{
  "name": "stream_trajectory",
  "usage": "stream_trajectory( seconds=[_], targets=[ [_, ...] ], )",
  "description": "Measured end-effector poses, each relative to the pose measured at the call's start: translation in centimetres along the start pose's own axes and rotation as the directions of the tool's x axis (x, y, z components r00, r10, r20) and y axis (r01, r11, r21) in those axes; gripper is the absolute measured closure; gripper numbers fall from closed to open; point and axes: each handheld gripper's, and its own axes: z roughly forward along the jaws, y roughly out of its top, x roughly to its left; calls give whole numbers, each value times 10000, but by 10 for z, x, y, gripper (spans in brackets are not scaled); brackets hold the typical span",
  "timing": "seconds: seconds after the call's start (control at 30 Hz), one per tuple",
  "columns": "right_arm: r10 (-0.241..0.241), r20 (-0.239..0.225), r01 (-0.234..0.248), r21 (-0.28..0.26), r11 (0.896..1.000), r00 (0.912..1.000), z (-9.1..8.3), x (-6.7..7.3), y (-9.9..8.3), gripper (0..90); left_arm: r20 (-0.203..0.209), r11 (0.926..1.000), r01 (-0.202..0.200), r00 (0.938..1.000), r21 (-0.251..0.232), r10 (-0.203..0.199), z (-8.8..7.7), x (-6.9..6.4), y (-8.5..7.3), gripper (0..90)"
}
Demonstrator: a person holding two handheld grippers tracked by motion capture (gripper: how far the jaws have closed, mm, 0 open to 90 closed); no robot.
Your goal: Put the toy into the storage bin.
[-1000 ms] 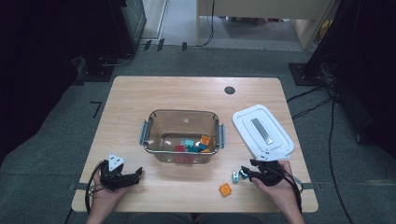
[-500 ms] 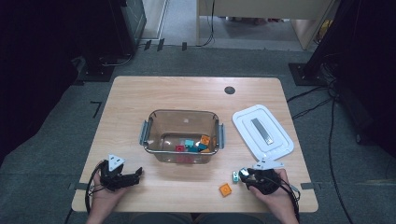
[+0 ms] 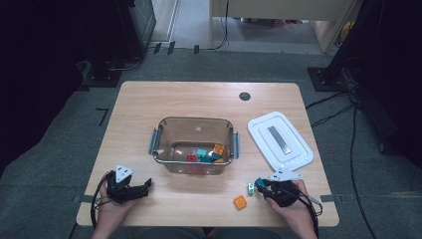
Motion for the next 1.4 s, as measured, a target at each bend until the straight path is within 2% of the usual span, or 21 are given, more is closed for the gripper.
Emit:
stream_trajectory(
  seconds=[0.2,0.5,0.97,1.4],
  targets=[
    [286,-217,-291,-201,9994,9994,-7,-4,10,677,-3,10000,7,10000,0,-7,0,0,0,66],
    [289,-399,-305,-404,9987,9988,-17,-7,31,678,-10,10000,21,10000,-11,-21,0,0,0,66],
    [142,-471,-183,-891,9959,9988,-30,-9,68,677,-31,10000,23,10000,-1,-23,0,0,0,69],
    [-70,-587,14,-950,9955,9983,-39,-7,99,677,-37,10000,36,10000,-13,-36,-1,-1,-1,69]
  ],
)
